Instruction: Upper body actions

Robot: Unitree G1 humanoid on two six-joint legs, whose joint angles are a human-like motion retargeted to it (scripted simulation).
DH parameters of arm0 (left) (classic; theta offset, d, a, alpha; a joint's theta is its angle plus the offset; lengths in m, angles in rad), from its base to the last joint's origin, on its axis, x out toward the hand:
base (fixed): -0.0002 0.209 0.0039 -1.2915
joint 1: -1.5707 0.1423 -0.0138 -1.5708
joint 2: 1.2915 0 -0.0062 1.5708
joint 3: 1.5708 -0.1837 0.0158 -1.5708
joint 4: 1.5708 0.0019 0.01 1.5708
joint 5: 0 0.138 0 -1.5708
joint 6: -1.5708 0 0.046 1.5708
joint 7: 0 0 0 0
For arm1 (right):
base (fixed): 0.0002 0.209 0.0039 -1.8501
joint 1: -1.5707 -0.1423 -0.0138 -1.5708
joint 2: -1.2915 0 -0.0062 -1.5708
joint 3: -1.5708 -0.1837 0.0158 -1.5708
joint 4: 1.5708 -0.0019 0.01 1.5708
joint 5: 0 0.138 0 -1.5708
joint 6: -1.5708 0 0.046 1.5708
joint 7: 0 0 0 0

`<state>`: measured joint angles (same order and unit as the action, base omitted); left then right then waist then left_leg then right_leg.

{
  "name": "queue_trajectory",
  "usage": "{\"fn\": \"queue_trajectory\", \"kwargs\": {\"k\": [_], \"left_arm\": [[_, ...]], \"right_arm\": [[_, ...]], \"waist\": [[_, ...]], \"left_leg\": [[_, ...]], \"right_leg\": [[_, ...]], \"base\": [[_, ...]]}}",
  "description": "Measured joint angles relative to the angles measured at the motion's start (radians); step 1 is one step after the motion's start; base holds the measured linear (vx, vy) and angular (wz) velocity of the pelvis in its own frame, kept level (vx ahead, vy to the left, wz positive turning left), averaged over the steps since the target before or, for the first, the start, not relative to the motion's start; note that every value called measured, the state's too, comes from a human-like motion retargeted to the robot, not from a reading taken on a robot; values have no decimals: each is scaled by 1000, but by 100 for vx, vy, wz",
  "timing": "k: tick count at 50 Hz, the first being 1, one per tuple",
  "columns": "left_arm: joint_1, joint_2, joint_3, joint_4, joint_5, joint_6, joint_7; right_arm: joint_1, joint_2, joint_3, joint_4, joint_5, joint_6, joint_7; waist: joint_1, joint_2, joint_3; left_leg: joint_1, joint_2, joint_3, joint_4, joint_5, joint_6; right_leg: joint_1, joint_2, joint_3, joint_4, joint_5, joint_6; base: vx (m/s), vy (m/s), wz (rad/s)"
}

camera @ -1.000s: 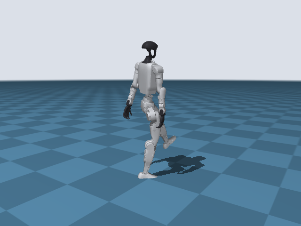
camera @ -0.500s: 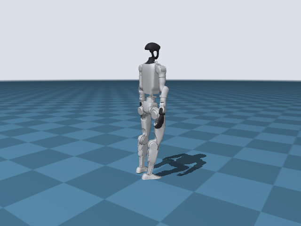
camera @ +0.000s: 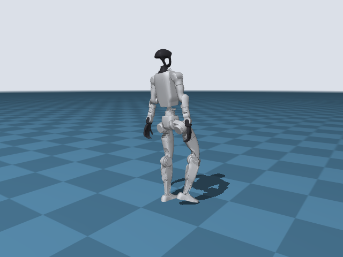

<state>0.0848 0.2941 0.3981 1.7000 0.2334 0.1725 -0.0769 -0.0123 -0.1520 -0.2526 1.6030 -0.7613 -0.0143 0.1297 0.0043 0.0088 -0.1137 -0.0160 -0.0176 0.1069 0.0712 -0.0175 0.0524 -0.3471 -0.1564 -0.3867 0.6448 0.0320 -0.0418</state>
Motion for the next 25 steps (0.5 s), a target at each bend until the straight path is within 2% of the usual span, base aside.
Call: {"fn": "queue_trajectory", "kwargs": {"k": [3, 5, 7, 12, 14, 16, 19, 22, 25], "left_arm": [[-82, 21, 10, 0, -37, -22, -11], [-132, 20, -1, -22, -48, -41, -27], [-183, 10, -23, -68, -53, -49, -43], [-283, -39, -63, -199, -29, -82, -66], [-311, -54, -93, -229, -15, -114, -86], [-321, -70, -117, -243, 2, -130, -91], [-310, -99, -147, -251, 31, -135, -81], [-272, -115, -167, -232, 51, -142, -81], [-206, -124, -156, -177, 70, -131, -75]], "right_arm": [[-2, -20, -7, -1, 22, -21, -33], [4, -42, -5, 3, 55, -25, -65], [12, -65, -18, 10, 89, -16, -84], [29, -114, -79, 97, 193, 43, -85], [59, -114, -102, 97, 228, 92, -66], [94, -104, -116, 97, 247, 117, -62], [131, -80, -132, 97, 259, 117, -71], [145, -53, -131, 97, 256, 105, -60], [142, -37, -117, 97, 234, 86, -41]], "waist": [[-99, 16, 71], [-164, 43, 112], [-211, 76, 152], [-336, 110, 276], [-372, 142, 297], [-390, 158, 295], [-381, 154, 278], [-353, 125, 260], [-317, 94, 219]], "left_leg": [[24, 20, -32, 4, 7, 12], [28, 45, -53, 14, 4, 28], [18, 68, -66, 25, 3, 44], [16, 43, -142, 72, 6, 101], [-7, 58, -185, 101, 1, 104], [-23, 70, -213, 108, 8, 91], [-27, 65, -226, 93, 27, 69], [-9, 63, -214, 71, 37, 41], [6, 63, -186, 48, 38, 21]], "right_leg": [[-173, 11, -52, -207, -77, -97], [-318, 38, -21, -373, -109, -159], [-478, 53, 62, -488, -90, -215], [-739, -104, 220, -491, -14, -220], [-799, -131, 313, -439, 6, -220], [-823, -140, 347, -407, 14, -220], [-793, -155, 313, -375, -4, -220], [-690, -139, 234, -338, -20, -220], [-553, -87, 165, -306, -17, -220]], "base": [[-3, -14, 62], [-4, -5, 48], [-16, 16, 43], [-11, 26, 95], [-1, 9, 96], [9, -1, 56], [14, -5, 16], [13, -16, -23], [20, -21, -60]]}}
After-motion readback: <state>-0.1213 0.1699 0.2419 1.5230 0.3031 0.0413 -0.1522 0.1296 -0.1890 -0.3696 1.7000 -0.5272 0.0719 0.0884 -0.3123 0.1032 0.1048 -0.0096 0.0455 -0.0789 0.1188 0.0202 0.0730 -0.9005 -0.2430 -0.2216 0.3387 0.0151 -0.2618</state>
